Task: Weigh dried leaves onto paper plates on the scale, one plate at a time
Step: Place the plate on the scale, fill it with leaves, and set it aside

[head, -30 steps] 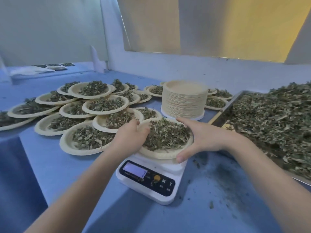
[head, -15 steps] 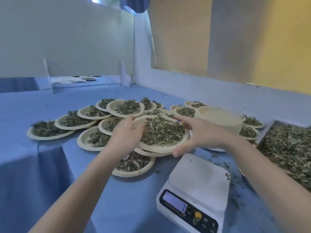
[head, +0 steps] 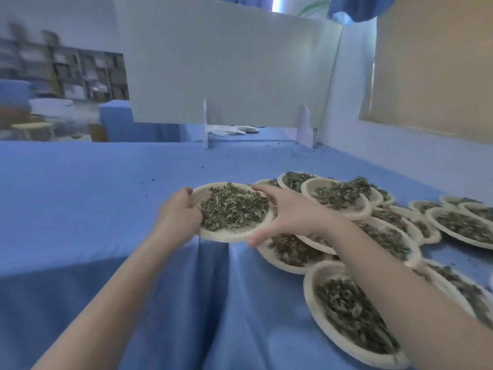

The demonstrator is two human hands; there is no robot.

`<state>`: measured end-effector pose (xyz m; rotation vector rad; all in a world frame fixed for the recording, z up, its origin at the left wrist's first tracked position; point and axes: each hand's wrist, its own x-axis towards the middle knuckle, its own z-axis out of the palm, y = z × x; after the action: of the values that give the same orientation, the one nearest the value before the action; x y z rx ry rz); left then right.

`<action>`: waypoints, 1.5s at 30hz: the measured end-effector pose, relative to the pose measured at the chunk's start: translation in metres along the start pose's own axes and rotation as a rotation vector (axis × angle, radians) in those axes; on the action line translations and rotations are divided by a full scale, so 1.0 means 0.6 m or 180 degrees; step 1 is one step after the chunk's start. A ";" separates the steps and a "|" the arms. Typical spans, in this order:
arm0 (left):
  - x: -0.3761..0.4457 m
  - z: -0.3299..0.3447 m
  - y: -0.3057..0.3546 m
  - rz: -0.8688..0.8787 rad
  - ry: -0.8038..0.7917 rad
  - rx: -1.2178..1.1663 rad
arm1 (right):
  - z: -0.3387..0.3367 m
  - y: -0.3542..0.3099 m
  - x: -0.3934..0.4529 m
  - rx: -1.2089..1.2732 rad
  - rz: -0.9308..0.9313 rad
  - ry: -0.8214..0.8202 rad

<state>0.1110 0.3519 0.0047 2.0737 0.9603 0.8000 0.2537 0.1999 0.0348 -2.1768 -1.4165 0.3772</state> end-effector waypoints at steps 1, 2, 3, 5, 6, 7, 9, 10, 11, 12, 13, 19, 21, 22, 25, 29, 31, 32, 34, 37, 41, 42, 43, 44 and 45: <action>0.020 -0.013 -0.026 -0.0147 0.0079 -0.0042 | 0.017 -0.010 0.036 0.0049 -0.0060 -0.0043; 0.040 -0.023 -0.051 -0.0292 0.0171 -0.0085 | 0.034 -0.018 0.070 0.0105 -0.0105 -0.0065; 0.058 -0.032 -0.074 -0.0416 0.0259 -0.0101 | 0.052 -0.025 0.101 0.0155 -0.0130 -0.0074; 0.089 -0.046 -0.119 -0.0573 0.0401 -0.0072 | 0.093 -0.035 0.158 0.0223 -0.0155 -0.0079; 0.101 -0.051 -0.139 -0.0628 0.0464 -0.0042 | 0.113 -0.040 0.181 0.0230 -0.0163 -0.0093; 0.111 -0.055 -0.158 -0.0672 0.0530 0.0017 | 0.132 -0.044 0.202 0.0229 -0.0173 -0.0115; 0.128 -0.057 -0.191 -0.0712 0.0603 0.0179 | 0.163 -0.049 0.235 0.0230 -0.0187 -0.0164; 0.135 -0.057 -0.206 -0.0742 0.0614 0.0257 | 0.174 -0.051 0.248 0.0198 -0.0199 -0.0205; 0.142 -0.056 -0.219 -0.0789 0.0611 0.0322 | 0.182 -0.052 0.259 0.0137 -0.0202 -0.0254; 0.147 -0.055 -0.230 -0.0852 0.0605 0.0344 | 0.188 -0.053 0.269 0.0056 -0.0190 -0.0308; 0.151 -0.052 -0.239 -0.0902 0.0598 0.0332 | 0.192 -0.054 0.277 -0.0028 -0.0168 -0.0357; 0.169 -0.035 -0.273 -0.0854 0.0548 0.0353 | 0.211 -0.057 0.304 -0.0598 -0.0223 -0.0346; 0.171 -0.034 -0.276 -0.0868 0.0432 0.0435 | 0.212 -0.055 0.303 -0.0692 -0.0203 -0.0376; 0.172 -0.033 -0.276 -0.0855 0.0345 0.0538 | 0.211 -0.055 0.301 -0.0696 -0.0173 -0.0388; 0.169 -0.030 -0.267 -0.0730 0.0240 0.0894 | 0.205 -0.057 0.291 -0.0674 -0.0123 -0.0392; 0.147 -0.032 -0.221 -0.0494 0.0506 0.0995 | 0.185 -0.070 0.264 -0.0552 -0.0126 -0.0284; 0.130 -0.030 -0.186 -0.0278 0.0506 0.0894 | 0.169 -0.079 0.241 -0.0449 -0.0125 -0.0188; 0.120 -0.027 -0.167 -0.0172 0.0482 0.0811 | 0.160 -0.084 0.227 -0.0435 -0.0146 -0.0147; 0.093 -0.016 -0.128 0.0104 0.0414 0.0678 | 0.145 -0.091 0.195 -0.0440 -0.0206 -0.0053; 0.049 0.006 -0.070 0.0538 0.0272 0.0501 | 0.123 -0.094 0.146 -0.0510 -0.0259 0.0067; -0.007 0.053 0.021 0.0913 -0.0087 0.0365 | 0.065 -0.072 0.066 -0.0752 -0.0156 0.0372; -0.022 0.066 0.047 0.0984 -0.0186 0.0301 | 0.044 -0.062 0.043 -0.0829 -0.0106 0.0446; -0.038 0.081 0.074 0.1068 -0.0279 0.0240 | 0.023 -0.050 0.018 -0.0892 -0.0041 0.0506; -0.054 0.096 0.102 0.1177 -0.0354 0.0183 | 0.001 -0.037 -0.008 -0.0927 0.0041 0.0559; -0.070 0.113 0.130 0.1285 -0.0437 0.0137 | -0.022 -0.022 -0.037 -0.0944 0.0139 0.0609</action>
<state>0.1694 0.2580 0.0188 2.3633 0.4927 0.8275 0.2405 0.1804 0.0521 -2.4061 -1.3913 -0.0313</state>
